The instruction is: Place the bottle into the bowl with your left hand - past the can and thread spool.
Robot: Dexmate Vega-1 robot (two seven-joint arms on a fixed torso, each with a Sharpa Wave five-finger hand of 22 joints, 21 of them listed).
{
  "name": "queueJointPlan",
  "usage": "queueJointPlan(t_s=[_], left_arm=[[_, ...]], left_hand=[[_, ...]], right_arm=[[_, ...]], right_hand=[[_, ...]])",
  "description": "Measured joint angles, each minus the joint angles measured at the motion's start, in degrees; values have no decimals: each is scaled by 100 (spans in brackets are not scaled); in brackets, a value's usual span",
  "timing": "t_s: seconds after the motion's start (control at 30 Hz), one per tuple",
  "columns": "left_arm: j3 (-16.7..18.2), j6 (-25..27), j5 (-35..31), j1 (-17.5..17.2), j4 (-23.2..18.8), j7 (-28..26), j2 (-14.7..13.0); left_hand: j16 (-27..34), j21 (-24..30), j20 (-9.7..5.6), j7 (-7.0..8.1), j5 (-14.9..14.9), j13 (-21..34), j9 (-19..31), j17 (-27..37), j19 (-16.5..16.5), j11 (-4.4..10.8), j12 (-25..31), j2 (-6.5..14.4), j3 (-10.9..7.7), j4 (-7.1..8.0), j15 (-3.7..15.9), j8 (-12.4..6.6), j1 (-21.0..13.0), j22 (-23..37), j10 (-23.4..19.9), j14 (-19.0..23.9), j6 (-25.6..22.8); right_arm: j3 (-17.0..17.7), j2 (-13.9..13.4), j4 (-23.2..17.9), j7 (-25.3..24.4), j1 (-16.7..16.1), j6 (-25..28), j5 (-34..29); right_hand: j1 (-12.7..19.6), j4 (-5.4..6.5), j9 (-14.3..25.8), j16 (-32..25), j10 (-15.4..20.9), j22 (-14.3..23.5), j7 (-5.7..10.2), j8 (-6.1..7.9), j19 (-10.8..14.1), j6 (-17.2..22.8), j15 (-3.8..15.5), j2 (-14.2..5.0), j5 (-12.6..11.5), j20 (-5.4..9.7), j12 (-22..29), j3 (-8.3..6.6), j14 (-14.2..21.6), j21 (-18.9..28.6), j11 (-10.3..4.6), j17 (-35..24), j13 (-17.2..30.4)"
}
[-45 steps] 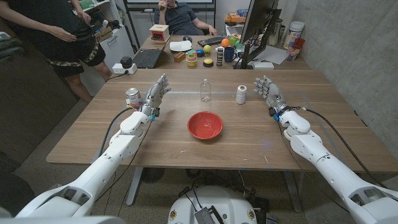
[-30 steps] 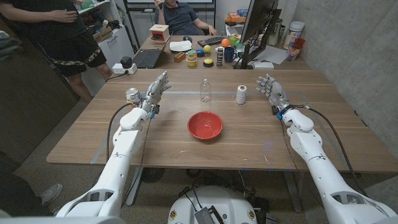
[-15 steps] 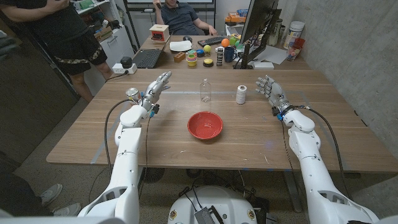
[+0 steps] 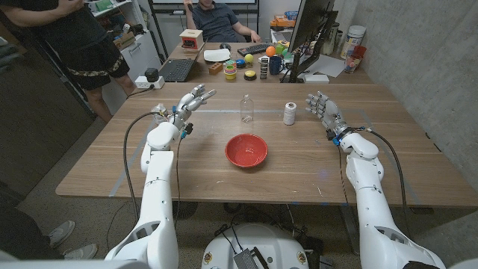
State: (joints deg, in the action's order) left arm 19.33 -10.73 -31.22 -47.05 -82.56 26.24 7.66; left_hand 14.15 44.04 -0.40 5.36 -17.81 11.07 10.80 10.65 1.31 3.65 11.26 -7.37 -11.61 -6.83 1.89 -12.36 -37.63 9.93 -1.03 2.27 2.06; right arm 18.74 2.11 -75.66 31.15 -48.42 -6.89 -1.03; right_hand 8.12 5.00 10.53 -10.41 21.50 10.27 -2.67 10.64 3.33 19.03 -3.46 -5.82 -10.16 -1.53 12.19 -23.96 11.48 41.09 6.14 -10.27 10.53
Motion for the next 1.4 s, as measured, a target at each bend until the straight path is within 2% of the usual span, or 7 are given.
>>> queueJointPlan(t_s=[0.27, 0.53, 0.77, 0.87, 1.13, 1.4], left_arm=[[2, -133, -472, 35, -70, -36, 82], [-46, -210, -838, 68, -98, -142, 113], [-150, -233, -1203, 112, -118, -242, 114], [-200, -236, -1308, 140, -118, -247, 108], [-353, -250, -1524, 218, -77, -203, 73], [-518, -262, -1729, 279, -37, -155, 31]], left_hand=[[-98, -105, 31, 130, -44, 0, 0, 0, 31, 73, 0, 16, -54, -149, 0, 67, -373, 0, 81, 0, 178], [-175, -169, 62, 209, -88, 0, 28, 8, -1, -13, -28, 12, -62, -204, -43, 95, -611, 9, 256, -83, 402], [-252, -284, 100, 209, -88, -1, 28, 16, -39, -49, -68, 21, -62, -204, -89, 156, -714, 9, 490, -244, 589], [-253, -316, 134, 139, -88, -1, 28, 16, -73, -87, -68, -7, -43, -185, -87, 178, -742, 9, 588, -294, 678], [-298, -423, 186, 85, -88, 28, 27, 43, -169, -175, -68, -32, 86, -139, -142, 178, -763, 9, 765, -440, 789], [-342, -534, 182, -26, -87, 28, 55, 69, -291, -222, -68, -77, 179, -93, -172, 200, -718, 8, 956, -630, 776]], right_arm=[[147, 103, 67, 152, 58, -39, -141], [240, 156, 128, 270, 101, -86, -224], [297, 183, 161, 373, 135, -121, -274], [311, 184, 162, 405, 144, -133, -287], [349, 185, 167, 484, 162, -160, -303], [391, 175, 202, 542, 182, -164, -307]], right_hand=[[-19, 0, 0, 0, 0, 0, 0, 0, 0, 0, 0, 18, 0, 0, 0, 0, 0, 0, 0, 0, 0], [-31, 0, 0, 0, 0, 0, 0, 0, 0, 0, 0, 31, 0, 0, 0, 0, 0, -22, 0, 1, 0], [-31, 12, -1, 0, -1, -1, 0, 0, 0, 0, 0, 30, 0, 0, 0, 11, 0, -21, -1, 1, -1], [-31, 24, -1, 0, -1, -1, 0, 0, 0, 0, 0, 31, 0, 0, 0, 24, 0, -45, 0, 1, -1], [-62, 24, -1, 0, -1, -1, -32, 0, 0, 32, 0, 61, 0, 0, 0, 24, 0, -45, -1, 9, -1], [-62, 23, -1, 0, -1, -1, -32, 0, 21, 32, 0, 61, 0, -21, 0, 24, -1, -45, -1, 15, -1]])
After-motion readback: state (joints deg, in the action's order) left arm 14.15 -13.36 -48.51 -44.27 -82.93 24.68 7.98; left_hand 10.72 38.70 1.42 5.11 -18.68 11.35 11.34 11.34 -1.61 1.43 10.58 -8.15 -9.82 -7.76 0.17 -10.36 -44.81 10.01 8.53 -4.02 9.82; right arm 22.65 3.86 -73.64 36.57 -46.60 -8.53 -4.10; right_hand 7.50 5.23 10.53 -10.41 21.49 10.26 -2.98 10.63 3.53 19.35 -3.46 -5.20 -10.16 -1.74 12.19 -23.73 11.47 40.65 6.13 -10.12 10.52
